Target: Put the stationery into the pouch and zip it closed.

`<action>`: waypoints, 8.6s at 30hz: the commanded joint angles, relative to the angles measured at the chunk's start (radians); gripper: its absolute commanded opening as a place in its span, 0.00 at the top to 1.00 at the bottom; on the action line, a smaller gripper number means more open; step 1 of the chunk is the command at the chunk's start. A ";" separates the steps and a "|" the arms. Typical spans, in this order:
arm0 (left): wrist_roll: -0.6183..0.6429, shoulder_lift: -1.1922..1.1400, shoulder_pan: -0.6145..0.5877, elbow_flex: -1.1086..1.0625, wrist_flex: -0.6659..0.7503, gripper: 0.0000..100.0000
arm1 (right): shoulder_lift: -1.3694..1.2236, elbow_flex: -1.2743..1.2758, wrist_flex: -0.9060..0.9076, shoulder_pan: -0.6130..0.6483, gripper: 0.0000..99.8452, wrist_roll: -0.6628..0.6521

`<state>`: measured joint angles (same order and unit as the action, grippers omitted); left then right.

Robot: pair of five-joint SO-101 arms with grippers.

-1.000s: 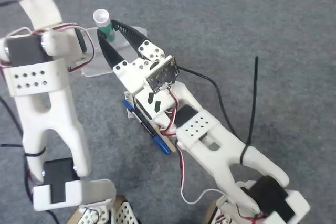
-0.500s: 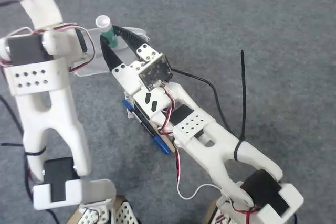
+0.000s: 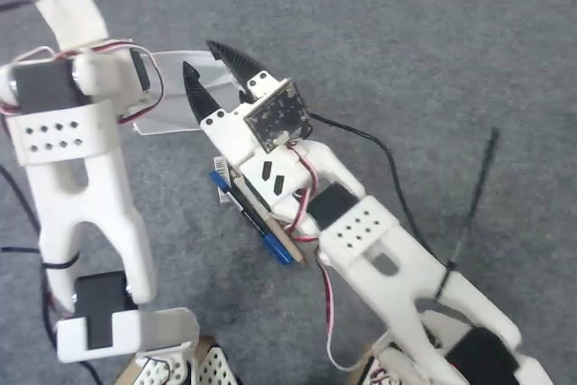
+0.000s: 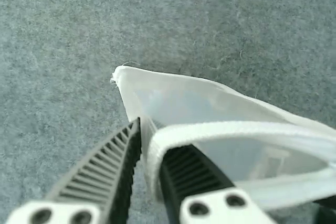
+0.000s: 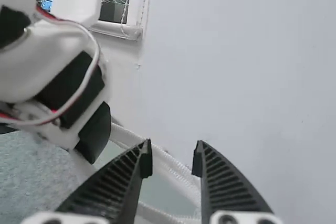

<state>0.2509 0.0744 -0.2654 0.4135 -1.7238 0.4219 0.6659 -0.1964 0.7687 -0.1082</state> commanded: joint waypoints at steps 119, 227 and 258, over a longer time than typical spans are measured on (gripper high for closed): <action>0.066 0.015 -0.006 0.001 -0.029 0.99 | 0.461 -0.158 0.888 -0.131 0.99 0.167; 0.066 0.015 -0.327 0.035 0.028 0.99 | 0.058 -0.046 0.886 0.071 0.87 0.158; 0.066 0.014 -0.342 0.038 0.023 0.99 | -0.720 -0.434 0.915 0.027 1.00 0.140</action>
<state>0.2984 0.0744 -0.6030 0.3936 -1.7208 -0.3038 0.2961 0.6905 0.8040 0.0499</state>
